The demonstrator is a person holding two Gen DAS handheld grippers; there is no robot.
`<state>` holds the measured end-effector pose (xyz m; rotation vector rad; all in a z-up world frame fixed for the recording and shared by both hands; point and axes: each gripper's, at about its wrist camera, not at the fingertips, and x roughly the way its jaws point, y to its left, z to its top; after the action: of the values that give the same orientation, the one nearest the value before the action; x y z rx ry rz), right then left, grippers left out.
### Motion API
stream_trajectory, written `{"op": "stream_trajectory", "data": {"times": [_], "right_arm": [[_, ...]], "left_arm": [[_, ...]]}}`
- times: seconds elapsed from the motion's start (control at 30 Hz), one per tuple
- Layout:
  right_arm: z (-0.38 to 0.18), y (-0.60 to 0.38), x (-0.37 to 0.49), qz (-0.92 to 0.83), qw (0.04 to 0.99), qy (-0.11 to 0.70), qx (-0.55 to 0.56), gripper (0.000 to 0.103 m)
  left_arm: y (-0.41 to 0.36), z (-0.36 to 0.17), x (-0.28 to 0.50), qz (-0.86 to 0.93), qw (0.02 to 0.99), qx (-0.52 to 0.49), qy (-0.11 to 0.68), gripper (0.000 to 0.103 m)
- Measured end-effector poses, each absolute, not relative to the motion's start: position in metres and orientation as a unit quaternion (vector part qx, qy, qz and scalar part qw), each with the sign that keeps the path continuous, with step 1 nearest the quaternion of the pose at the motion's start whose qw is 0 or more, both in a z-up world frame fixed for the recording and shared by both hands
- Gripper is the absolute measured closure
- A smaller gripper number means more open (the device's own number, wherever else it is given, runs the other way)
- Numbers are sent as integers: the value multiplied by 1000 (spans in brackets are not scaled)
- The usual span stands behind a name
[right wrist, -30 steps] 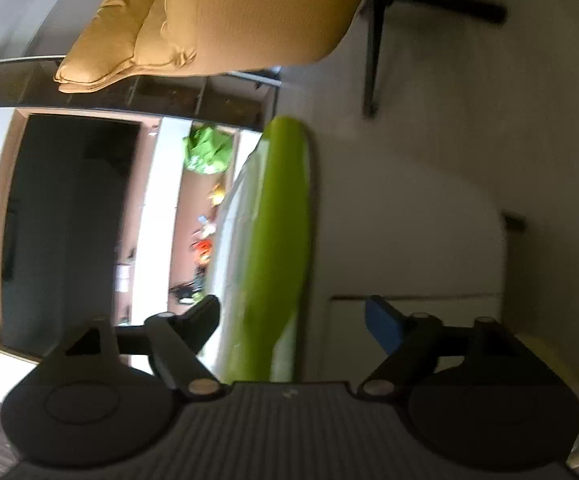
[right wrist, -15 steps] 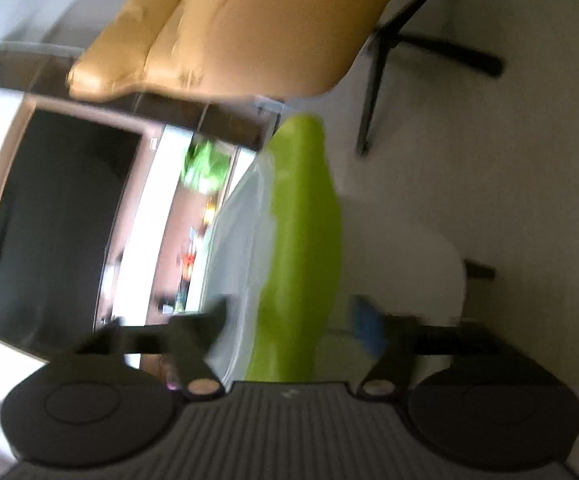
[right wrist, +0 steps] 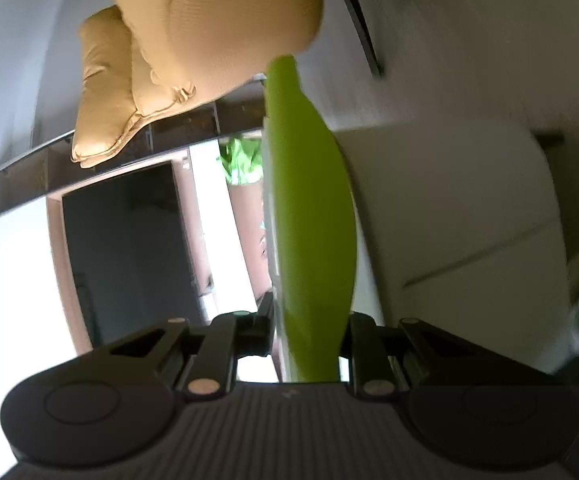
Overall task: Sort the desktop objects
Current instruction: 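Lift the green lid with both tools and turn it over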
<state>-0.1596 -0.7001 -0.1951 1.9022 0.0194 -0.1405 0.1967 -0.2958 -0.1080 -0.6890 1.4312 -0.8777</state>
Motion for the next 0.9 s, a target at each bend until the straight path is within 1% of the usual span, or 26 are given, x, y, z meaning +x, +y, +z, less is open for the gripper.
{"op": "stream_trajectory", "data": {"times": [0.17,0.27,0.37,0.4,0.43,0.47,0.5,0.53,0.6,0.63,0.7,0.73,0.83,0.9], "right_arm": [[-205,-709,-181,25,506,20,862,83],[-203,-711,-197,24,531,41,846,83],[-206,-711,-203,-1,557,79,827,82],[-209,-710,-203,-5,558,92,825,82],[-213,-709,-202,-12,556,93,826,80],[-216,-707,-203,-29,558,94,824,77],[-220,-705,-204,-45,561,94,821,75],[-219,-705,-204,-45,569,91,816,74],[-218,-704,-202,-45,585,85,806,77],[-211,-705,-196,-39,592,83,801,77],[-194,-702,-191,-41,609,70,789,77],[-187,-703,-190,-39,616,62,784,77],[-161,-706,-178,-25,646,44,762,76],[-140,-707,-166,-15,671,49,739,73]], "left_arm": [[-314,-116,211,-373,614,-310,622,3],[-331,-118,214,-377,620,-314,612,3],[-348,-115,211,-376,640,-286,606,5],[-349,-113,210,-369,652,-273,604,21],[-347,-113,211,-371,655,-267,601,41],[-345,-113,212,-376,656,-264,599,56],[-343,-113,213,-382,656,-261,596,60],[-340,-111,214,-382,656,-263,596,60],[-334,-103,213,-384,662,-263,587,64],[-334,-94,212,-394,673,-254,572,65],[-332,-70,206,-413,701,-237,531,73],[-330,-57,204,-423,712,-229,511,75],[-318,-20,199,-438,740,-218,461,77],[-303,2,200,-434,759,-209,438,76]]}}
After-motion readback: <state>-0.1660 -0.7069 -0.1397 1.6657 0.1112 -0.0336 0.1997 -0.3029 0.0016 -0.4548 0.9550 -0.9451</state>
